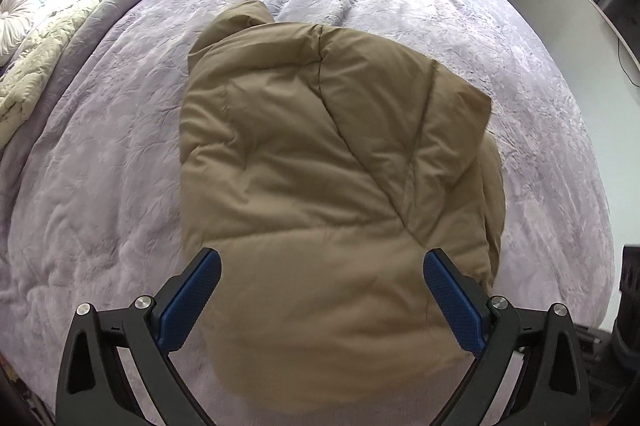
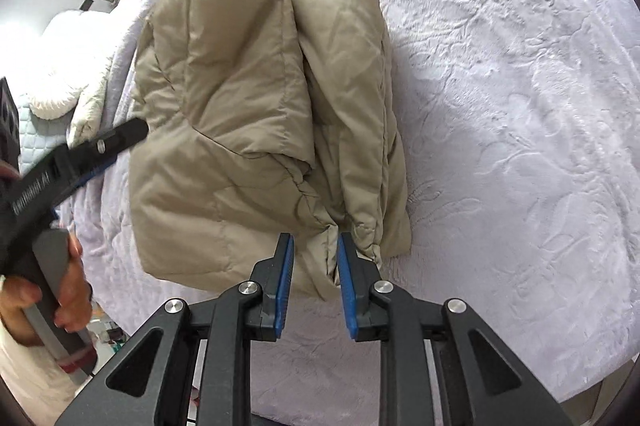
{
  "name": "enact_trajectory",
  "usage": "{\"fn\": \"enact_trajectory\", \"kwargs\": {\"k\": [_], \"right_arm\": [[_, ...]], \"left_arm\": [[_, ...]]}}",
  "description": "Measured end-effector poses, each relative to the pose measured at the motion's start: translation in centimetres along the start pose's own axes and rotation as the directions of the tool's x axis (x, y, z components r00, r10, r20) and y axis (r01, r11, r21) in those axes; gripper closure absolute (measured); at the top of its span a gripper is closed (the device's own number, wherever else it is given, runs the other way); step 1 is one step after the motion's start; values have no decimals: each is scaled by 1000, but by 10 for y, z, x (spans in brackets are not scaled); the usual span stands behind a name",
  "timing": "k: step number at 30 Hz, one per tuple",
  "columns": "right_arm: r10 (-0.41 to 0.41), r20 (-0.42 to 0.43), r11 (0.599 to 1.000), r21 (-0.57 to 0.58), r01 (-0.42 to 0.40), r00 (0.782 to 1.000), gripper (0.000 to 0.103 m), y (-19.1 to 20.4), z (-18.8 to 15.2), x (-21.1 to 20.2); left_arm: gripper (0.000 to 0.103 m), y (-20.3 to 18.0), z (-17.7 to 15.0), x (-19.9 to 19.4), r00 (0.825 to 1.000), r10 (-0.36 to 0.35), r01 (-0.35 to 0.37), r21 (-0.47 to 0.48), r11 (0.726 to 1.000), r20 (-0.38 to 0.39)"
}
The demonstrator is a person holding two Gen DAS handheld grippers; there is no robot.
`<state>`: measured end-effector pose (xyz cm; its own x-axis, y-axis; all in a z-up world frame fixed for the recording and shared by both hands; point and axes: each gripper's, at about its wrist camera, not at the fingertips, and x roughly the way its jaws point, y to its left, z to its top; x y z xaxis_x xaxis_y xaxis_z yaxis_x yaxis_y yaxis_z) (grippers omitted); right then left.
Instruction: Fold large clothes
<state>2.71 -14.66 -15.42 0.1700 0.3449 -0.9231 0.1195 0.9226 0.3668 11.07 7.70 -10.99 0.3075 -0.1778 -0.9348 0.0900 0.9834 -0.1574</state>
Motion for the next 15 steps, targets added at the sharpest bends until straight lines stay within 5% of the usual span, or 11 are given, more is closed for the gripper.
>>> {"fn": "enact_trajectory", "kwargs": {"k": [8, 11, 15], "right_arm": [[8, 31, 1000, -2, -8, 999, 78, 5, -3, -30], [5, 45, 1000, -8, -4, 999, 67, 3, -5, -43], [-2, 61, 1000, -23, 4, 998, 66, 15, -13, -52]], "left_arm": [[1, 11, -21, -24, 1000, 15, -16, -7, 1000, -17], [1, 17, -30, -36, 1000, 13, -13, -17, 1000, 2], [1, 23, -42, -54, 999, 33, -33, -23, 999, 27]]}}
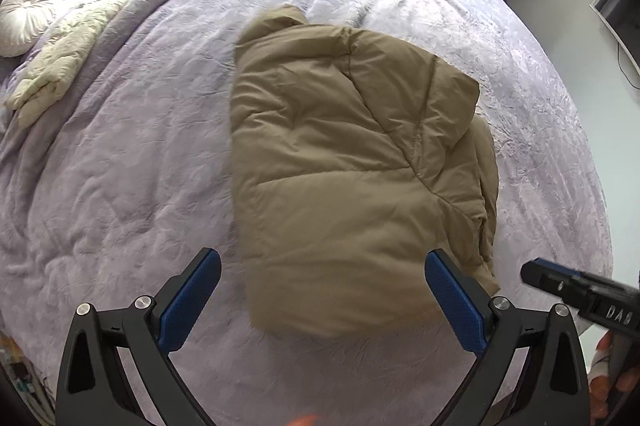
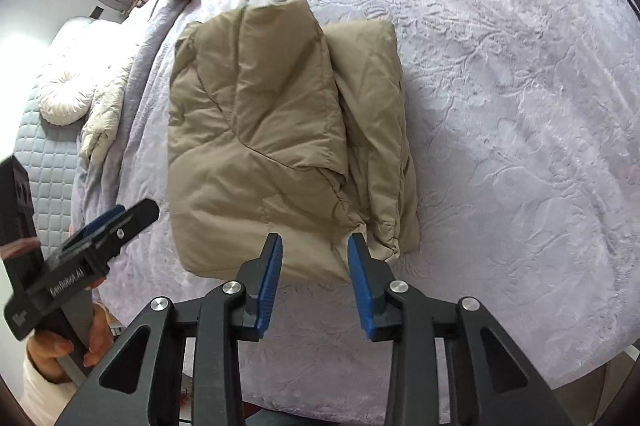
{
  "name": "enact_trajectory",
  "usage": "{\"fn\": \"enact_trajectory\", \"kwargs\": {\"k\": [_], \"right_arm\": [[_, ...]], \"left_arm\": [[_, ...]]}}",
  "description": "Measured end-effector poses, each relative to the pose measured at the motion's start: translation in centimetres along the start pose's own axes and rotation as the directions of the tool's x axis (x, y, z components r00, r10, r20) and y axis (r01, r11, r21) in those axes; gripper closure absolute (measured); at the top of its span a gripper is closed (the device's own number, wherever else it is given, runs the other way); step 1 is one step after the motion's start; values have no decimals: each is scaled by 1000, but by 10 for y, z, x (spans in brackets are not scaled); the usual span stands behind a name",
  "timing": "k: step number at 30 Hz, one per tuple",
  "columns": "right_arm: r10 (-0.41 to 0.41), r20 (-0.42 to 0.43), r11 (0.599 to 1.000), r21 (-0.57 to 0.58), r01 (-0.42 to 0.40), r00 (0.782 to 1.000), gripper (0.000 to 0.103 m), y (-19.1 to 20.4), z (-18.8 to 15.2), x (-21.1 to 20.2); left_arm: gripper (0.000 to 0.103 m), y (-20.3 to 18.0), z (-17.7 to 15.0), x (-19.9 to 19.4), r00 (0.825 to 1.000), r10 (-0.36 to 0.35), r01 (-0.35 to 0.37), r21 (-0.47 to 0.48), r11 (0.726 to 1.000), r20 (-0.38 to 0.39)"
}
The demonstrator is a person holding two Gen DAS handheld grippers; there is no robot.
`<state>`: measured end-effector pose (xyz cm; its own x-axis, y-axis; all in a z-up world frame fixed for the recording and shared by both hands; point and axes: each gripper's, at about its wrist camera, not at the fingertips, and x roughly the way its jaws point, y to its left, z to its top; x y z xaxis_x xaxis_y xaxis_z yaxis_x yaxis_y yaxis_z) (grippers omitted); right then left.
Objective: Fold large clothes
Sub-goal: 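Release the jacket and lift both tools away from the bundle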
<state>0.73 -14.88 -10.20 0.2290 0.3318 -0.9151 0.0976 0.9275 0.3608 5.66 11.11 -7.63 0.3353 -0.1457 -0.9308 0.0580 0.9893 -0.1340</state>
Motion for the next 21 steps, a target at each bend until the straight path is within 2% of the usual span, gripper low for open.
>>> {"fn": "enact_trajectory", "kwargs": {"k": [2, 3, 4, 8, 11, 14, 18, 19, 21], "right_arm": [[-5, 8, 1000, -7, 5, 1000, 66, 6, -2, -5], [-9, 13, 1000, -11, 9, 1000, 62, 8, -3, -9], [-13, 18, 1000, -13, 13, 1000, 56, 14, -3, -9], [-44, 47, 998, -38, 46, 998, 50, 26, -5, -20], [-69, 67, 996, -53, 73, 995, 42, 33, -6, -31], [-92, 93, 993, -71, 99, 991, 24, 42, -8, -41], [-141, 164, 982, -103, 159, 976, 18, 55, -13, -59], [-143, 181, 981, -106, 164, 973, 10, 57, -13, -63], [-145, 237, 978, -112, 176, 961, 0, 62, -16, -74]], "left_arm": [[1, 2, -4, -8, 1000, 0, 0, 2, 1000, 7], [1, 3, -6, -14, 1000, 1, -1, 5, 1000, 14], [1, 3, -8, -19, 1000, 19, -19, 10, 1000, 25], [1, 0, -16, -41, 987, 130, -134, 33, 990, 89], [1, 6, -19, -55, 987, 117, -117, -6, 993, 110], [1, 13, -21, -65, 986, 121, -118, -33, 992, 113], [1, 16, -24, -79, 981, 137, -130, -54, 990, 136], [1, 16, -24, -82, 981, 132, -124, -60, 990, 140], [1, 16, -24, -89, 980, 131, -122, -70, 990, 153]]}}
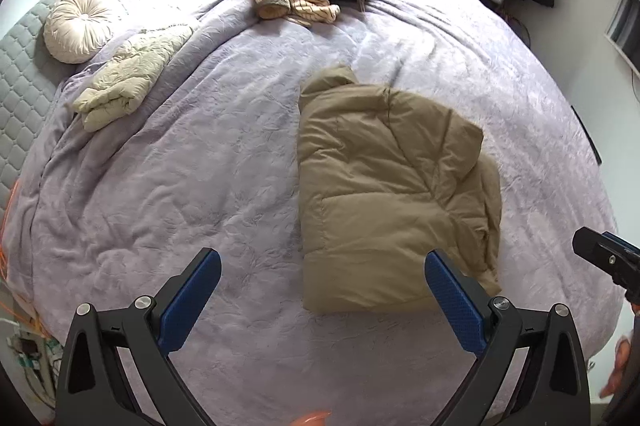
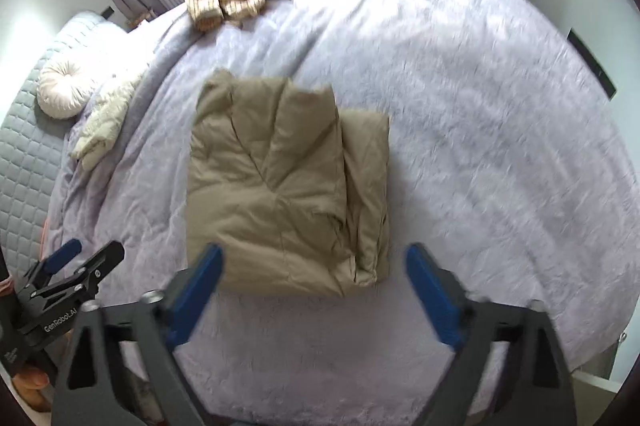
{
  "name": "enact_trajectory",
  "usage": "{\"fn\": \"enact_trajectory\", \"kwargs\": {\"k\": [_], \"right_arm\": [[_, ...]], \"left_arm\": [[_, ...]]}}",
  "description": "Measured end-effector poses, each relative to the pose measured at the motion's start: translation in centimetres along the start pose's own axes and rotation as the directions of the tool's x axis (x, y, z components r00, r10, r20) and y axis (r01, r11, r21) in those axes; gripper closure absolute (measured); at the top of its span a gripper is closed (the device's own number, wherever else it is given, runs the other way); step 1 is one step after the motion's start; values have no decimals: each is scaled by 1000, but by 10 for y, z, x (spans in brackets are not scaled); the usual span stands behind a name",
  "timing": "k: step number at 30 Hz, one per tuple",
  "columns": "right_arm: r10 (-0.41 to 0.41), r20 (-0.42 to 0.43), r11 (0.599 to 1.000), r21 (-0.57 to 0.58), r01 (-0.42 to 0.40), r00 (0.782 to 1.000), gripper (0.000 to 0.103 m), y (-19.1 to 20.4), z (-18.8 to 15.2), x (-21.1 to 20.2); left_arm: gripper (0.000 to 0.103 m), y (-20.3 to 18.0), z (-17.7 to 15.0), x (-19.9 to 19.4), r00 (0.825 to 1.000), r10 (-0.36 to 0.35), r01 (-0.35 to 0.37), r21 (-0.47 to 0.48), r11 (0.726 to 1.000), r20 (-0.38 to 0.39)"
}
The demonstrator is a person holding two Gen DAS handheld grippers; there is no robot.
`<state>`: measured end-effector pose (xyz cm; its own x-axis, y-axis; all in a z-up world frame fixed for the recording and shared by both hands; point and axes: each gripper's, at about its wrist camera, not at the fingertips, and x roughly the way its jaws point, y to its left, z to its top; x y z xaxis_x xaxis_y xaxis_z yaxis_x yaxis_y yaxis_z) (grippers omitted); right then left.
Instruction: Fold large clothes
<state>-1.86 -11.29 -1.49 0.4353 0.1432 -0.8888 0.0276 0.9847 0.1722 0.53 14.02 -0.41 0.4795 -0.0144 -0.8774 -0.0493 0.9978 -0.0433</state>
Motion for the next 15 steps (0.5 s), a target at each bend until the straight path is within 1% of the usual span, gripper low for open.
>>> {"fn": "enact_trajectory", "kwargs": {"k": [4, 7, 10, 12, 15], "right_arm": [[-35, 33, 999, -14, 35, 999, 0, 7, 4, -11], [-25, 15, 999, -27, 25, 1000, 0, 13, 5, -14], [-37, -9, 999, -37, 37, 999, 0, 19, 6, -16], [-46, 0, 999, -28, 46, 999, 0, 19, 6, -20], [-71, 31, 997, -18, 71, 997, 0, 19, 6, -27]], "left_arm": [[1, -2, 1, -7, 1000, 14, -14, -1, 1000, 8], [1, -3, 2, -14, 1000, 9, -9, -9, 1000, 10], [1, -1, 5, -22, 1000, 7, -6, -24, 1000, 17], [1, 0, 5, -29, 999, 20, -19, -34, 999, 31], [1, 3, 5, -34, 999, 12, -11, -43, 999, 39]]}}
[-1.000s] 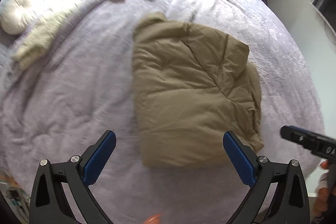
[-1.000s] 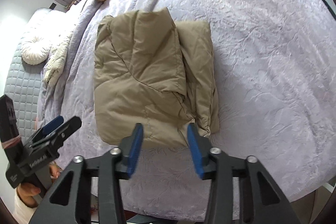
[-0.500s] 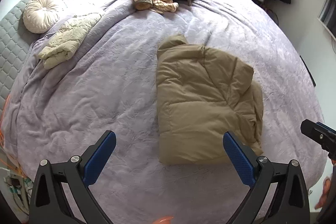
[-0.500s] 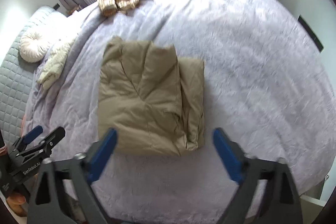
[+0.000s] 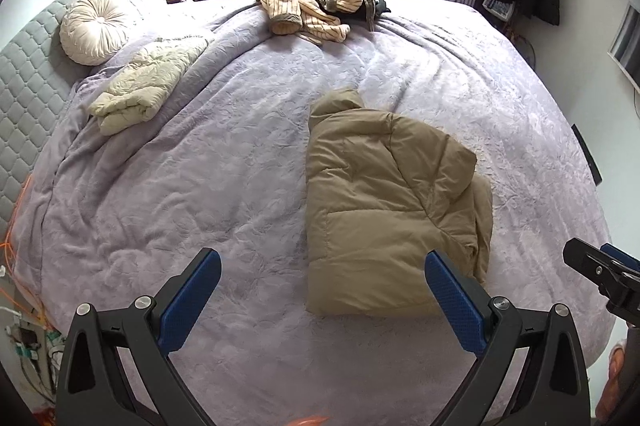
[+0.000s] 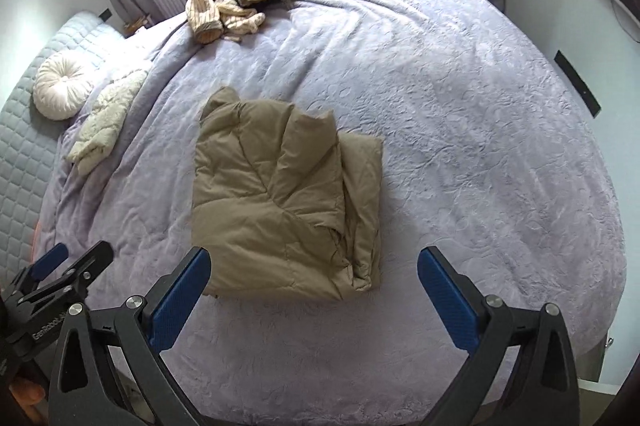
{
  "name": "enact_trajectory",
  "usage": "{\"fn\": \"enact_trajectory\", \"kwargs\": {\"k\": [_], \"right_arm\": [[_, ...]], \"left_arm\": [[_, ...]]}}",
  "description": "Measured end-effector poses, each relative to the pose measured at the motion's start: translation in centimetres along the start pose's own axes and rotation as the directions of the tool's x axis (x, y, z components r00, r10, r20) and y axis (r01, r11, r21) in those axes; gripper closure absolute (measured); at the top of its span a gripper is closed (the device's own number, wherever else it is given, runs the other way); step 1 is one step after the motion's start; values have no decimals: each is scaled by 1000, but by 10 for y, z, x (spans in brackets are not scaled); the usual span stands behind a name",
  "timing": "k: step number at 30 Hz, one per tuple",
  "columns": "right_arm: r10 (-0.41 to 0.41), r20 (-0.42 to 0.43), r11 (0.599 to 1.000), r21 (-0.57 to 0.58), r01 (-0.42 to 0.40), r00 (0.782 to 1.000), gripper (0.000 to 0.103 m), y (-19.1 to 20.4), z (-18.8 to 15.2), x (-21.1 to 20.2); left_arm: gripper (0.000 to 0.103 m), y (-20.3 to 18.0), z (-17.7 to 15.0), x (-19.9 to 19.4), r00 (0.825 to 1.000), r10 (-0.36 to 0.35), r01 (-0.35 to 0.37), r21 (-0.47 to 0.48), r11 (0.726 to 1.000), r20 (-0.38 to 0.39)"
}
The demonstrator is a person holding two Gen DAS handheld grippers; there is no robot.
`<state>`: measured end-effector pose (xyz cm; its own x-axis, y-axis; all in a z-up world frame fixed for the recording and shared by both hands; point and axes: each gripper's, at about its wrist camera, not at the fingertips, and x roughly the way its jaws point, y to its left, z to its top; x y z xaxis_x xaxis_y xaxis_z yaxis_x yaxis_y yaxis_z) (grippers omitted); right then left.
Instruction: Fold large clothes
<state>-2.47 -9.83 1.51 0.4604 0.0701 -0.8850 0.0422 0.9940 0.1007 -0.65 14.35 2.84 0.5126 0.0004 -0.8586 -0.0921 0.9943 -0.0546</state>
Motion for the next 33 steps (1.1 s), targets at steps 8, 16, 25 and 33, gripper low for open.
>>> {"fn": "enact_trajectory", "kwargs": {"k": [8, 16, 25, 33], "right_arm": [[-49, 44, 999, -13, 49, 998, 0, 2, 3, -11], [-62, 65, 997, -33, 64, 996, 0, 8, 3, -15], [-66, 74, 997, -41, 69, 995, 0, 11, 4, -16], [-62, 74, 997, -39, 65, 995, 0, 7, 8, -17]], "left_arm": [[1, 1, 1, -6, 1000, 12, -12, 10, 1000, 3], [1, 0, 1, -7, 1000, 19, -19, 8, 1000, 0], [1, 1, 0, -5, 1000, 16, -16, -2, 1000, -8], [1, 0, -1, -5, 1000, 17, -17, -3, 1000, -9]]}}
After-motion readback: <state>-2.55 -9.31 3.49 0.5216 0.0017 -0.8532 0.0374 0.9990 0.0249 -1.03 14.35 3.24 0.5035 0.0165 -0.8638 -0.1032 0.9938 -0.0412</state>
